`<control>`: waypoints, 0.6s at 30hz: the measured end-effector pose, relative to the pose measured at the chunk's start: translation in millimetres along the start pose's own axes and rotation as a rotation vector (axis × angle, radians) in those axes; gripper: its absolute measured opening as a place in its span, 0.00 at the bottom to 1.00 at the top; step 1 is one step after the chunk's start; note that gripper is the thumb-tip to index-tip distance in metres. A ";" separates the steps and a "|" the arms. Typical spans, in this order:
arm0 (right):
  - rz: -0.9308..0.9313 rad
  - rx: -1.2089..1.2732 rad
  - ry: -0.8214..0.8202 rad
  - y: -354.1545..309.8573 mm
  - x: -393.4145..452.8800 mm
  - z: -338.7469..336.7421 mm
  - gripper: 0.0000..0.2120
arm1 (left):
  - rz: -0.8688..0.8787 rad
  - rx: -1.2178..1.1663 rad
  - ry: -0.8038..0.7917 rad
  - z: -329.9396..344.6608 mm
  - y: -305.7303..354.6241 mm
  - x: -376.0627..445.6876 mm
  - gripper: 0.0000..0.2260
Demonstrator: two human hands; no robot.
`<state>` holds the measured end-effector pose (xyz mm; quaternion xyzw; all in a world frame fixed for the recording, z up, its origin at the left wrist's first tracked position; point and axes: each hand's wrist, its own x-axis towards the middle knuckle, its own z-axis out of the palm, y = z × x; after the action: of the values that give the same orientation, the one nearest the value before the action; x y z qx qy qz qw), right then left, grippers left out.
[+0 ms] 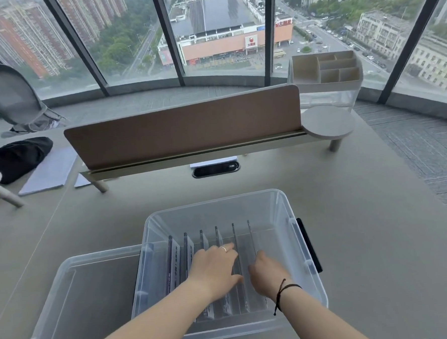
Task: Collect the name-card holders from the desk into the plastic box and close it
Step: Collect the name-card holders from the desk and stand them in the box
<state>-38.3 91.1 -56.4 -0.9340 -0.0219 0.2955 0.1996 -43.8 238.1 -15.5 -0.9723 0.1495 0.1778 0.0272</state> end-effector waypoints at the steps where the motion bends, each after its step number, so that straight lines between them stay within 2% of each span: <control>1: 0.022 0.043 0.045 -0.8 -4.0 -1.5 0.18 | 0.001 -0.038 0.024 0.8 -2.0 -3.3 0.26; 4: -0.023 0.057 0.270 -9.5 -11.8 -11.2 0.19 | -0.019 -0.203 0.137 -3.1 -14.9 -14.1 0.22; 6: -0.075 0.066 0.353 -16.9 -11.0 -14.4 0.20 | -0.049 -0.304 0.241 -9.8 -29.3 -20.2 0.19; 10: -0.190 0.039 0.424 -41.6 -3.0 -21.1 0.19 | -0.157 -0.472 0.450 -14.4 -70.6 -32.3 0.11; 14: -0.298 -0.115 0.546 -82.1 5.1 -28.2 0.21 | -0.312 -0.563 0.654 -4.8 -120.9 -58.2 0.07; 18: -0.413 -0.157 0.495 -132.7 6.5 -28.4 0.24 | -0.530 -0.642 0.646 16.7 -186.9 -91.7 0.06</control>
<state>-6.9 203.9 12.4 -0.9658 -0.1845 0.0101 0.1818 -75.1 443.9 1.3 -0.9413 -0.1630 -0.1069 -0.2755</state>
